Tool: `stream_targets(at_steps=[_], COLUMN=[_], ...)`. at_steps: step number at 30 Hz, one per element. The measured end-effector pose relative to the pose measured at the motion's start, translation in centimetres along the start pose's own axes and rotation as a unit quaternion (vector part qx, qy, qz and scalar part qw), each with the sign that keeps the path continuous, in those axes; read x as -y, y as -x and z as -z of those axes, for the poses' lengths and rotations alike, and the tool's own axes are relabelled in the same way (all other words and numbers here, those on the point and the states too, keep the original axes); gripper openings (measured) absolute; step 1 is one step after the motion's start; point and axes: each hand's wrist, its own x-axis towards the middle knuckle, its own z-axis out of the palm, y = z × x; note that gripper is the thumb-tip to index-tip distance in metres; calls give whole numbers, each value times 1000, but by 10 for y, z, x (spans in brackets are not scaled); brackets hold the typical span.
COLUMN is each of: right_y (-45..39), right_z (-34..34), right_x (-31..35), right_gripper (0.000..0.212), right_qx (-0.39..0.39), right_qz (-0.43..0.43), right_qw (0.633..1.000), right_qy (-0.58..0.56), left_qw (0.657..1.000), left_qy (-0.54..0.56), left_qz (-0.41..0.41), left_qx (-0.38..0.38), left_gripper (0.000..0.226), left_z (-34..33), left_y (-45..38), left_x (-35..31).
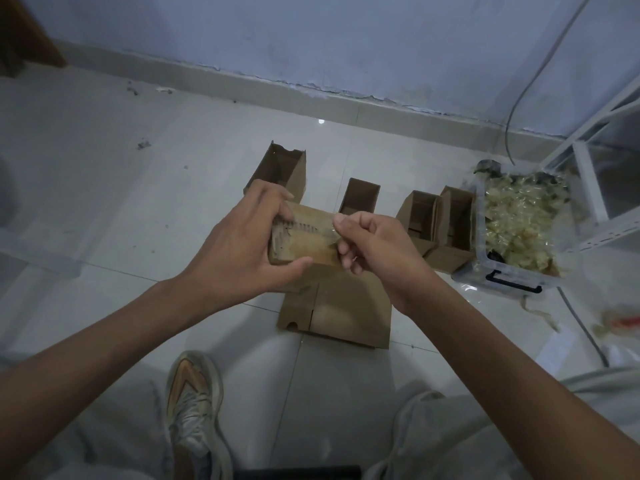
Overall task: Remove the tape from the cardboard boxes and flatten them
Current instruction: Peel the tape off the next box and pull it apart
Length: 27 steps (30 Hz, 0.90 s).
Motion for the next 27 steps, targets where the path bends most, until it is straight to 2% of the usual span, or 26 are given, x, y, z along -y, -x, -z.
stream_targets(at_steps=[5, 7, 9, 11, 13, 14, 17, 18, 23, 27], right_y=[-1, -1, -3, -5, -3, -3, 0, 0, -4, -5], right_z=[-4, -3, -3, -7, -19, -24, -28, -27, -20, -19], right_x=[-2, -4, -7, -13, -16, -17, -14, -10, -6, -6], right_gripper=[22, 21, 17, 16, 18, 18, 21, 21, 26, 27], right_qx=[79, 49, -52, -143, -149, -136, -87, -77, -84, -50], right_qz=[0, -10, 23, 93, 150, 163, 131, 109, 46, 48], right_qw=[996, 998, 995, 949, 903, 900, 964, 975, 975, 973], right_qy=[-33, -27, 87, 266, 375, 380, 214, 176, 199, 221], left_qw=[996, 995, 994, 992, 990, 990, 994, 996, 995, 993], left_qy=[-74, -83, -96, -114, -131, -129, -100, -90, -98, -111], left_qz=[-7, -12, -12, -23, -38, -37, -17, -14, -25, -34], left_qx=[55, 53, 42, 37, 32, 30, 27, 24, 23, 27], left_gripper=[69, 62, 56, 56, 54, 53, 50, 49, 48, 48], left_z=[-4, -2, 1, 0, -2, -2, 2, 3, 0, -1], left_y=[-1, -1, -2, -2, -2, -2, 1, 2, 2, 2], left_x=[-3, -2, -2, -5, -8, -9, -4, -3, -6, -7])
